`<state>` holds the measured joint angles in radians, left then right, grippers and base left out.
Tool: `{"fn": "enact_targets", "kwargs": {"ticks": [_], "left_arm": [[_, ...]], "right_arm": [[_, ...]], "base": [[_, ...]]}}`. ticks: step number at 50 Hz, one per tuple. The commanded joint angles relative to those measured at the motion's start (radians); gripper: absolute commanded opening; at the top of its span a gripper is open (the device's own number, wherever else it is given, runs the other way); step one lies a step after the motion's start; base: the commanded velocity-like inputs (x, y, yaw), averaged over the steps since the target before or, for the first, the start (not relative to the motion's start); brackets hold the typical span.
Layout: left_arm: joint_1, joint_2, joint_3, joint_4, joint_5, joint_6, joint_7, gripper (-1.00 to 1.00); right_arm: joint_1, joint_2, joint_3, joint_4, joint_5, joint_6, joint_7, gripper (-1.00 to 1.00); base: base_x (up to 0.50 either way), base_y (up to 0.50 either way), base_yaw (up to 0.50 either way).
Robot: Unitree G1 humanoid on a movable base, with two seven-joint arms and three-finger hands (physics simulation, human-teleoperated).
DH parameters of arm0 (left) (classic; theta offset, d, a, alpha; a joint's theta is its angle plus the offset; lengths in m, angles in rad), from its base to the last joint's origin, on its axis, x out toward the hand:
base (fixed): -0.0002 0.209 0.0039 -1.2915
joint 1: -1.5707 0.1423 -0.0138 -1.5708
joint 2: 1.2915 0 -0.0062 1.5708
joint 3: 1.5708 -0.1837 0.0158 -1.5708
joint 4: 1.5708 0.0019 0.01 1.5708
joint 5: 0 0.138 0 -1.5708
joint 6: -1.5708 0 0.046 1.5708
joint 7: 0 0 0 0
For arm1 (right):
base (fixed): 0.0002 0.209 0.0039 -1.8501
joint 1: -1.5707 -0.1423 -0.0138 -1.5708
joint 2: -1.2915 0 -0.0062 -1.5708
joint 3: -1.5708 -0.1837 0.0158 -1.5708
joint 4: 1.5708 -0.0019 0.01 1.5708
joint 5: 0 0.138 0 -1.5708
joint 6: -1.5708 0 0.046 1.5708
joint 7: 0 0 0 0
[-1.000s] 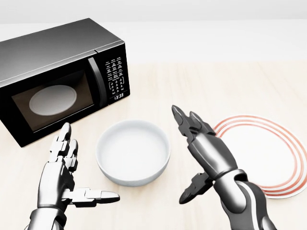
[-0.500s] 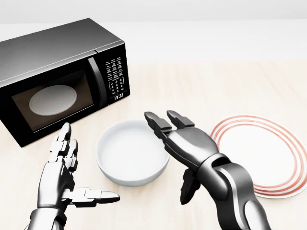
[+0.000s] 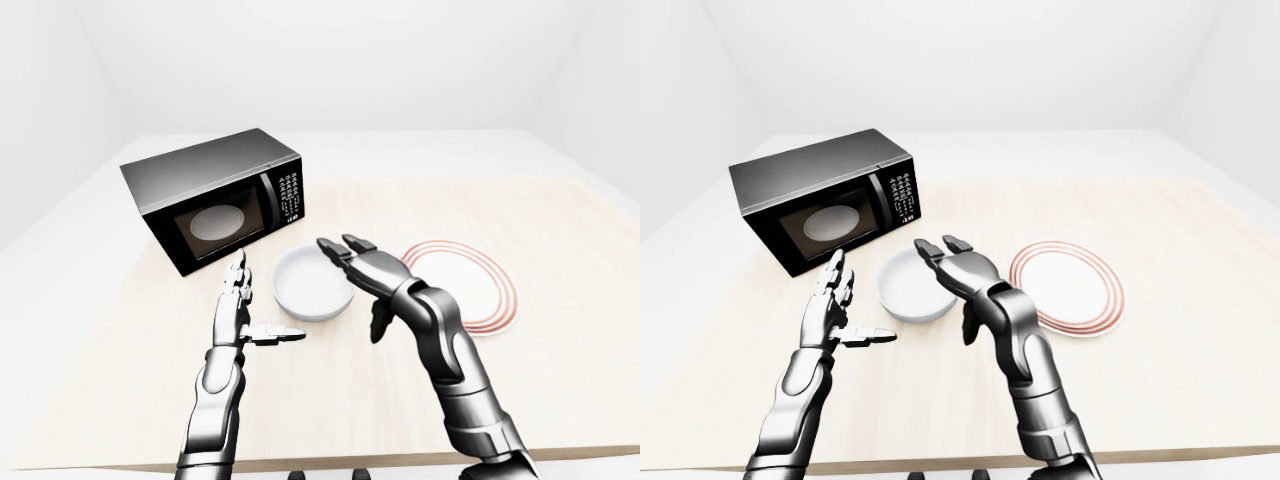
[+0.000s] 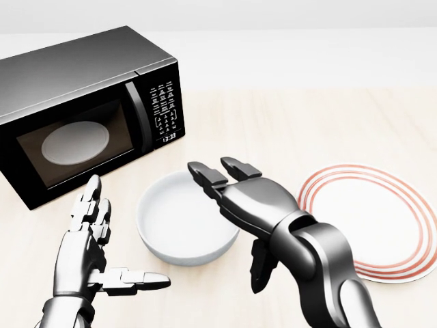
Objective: Pick up the white bowl and put it on the plate.
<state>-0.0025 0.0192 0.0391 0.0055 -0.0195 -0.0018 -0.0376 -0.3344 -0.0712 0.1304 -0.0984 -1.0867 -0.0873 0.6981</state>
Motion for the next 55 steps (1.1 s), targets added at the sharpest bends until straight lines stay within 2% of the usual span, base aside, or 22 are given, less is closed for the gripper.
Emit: {"fn": "enact_targets", "kwargs": {"ticks": [1, 18, 55], "left_arm": [[0.000, 0.000, 0.000, 0.000, 0.000, 0.000, 0.000, 1.00], [0.000, 0.000, 0.000, 0.000, 0.000, 0.000, 0.000, 1.00], [0.000, 0.000, 0.000, 0.000, 0.000, 0.000, 0.000, 1.00]], "right_arm": [[0.012, 0.013, 0.019, -0.027, 0.040, 0.000, 0.000, 1.00], [0.034, 0.033, 0.054, -0.025, 0.119, 0.000, 0.000, 1.00], [-0.050, 0.039, 0.060, 0.203, -0.098, 0.000, 0.000, 1.00]], "base": [[0.00, 0.00, 0.00], [0.00, 0.00, 0.00], [0.00, 0.00, 0.00]]}}
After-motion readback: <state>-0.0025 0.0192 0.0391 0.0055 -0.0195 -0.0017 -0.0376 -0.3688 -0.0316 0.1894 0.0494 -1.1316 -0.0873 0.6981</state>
